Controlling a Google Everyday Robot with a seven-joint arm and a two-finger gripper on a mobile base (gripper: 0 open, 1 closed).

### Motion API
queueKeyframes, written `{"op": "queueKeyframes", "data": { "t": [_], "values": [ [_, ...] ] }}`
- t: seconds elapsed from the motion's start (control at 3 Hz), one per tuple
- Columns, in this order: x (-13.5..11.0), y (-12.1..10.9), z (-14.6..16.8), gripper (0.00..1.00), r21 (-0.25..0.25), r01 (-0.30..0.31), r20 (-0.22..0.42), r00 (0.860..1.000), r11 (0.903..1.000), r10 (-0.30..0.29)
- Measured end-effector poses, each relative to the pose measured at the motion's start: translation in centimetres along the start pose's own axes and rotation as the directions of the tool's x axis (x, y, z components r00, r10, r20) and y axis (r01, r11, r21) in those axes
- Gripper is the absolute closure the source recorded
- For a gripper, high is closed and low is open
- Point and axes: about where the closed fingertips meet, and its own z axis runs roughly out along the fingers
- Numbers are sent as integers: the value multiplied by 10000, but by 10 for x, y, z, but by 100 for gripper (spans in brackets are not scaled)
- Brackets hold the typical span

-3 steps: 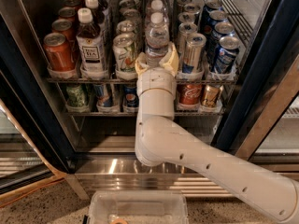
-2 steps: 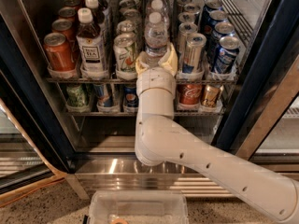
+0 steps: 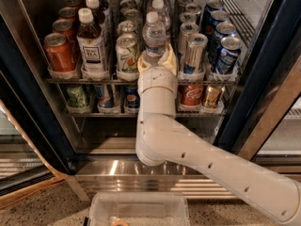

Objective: Pick water bottle from top shelf of fridge

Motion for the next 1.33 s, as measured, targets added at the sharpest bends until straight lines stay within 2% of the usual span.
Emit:
{"op": "queueKeyframes", "data": {
  "t": [0.33,0.67,1.0,1.33],
  "values": [
    [-5,-13,3,100,599,-728,48,9973,9955,726],
    [-30,-29,-18,100,811,-1544,471,9874,9847,1509],
    [-62,-50,-59,100,756,-1991,825,9778,9771,1928],
    [-84,-68,-105,100,398,-2224,907,9717,9742,2181]
  ]
}}
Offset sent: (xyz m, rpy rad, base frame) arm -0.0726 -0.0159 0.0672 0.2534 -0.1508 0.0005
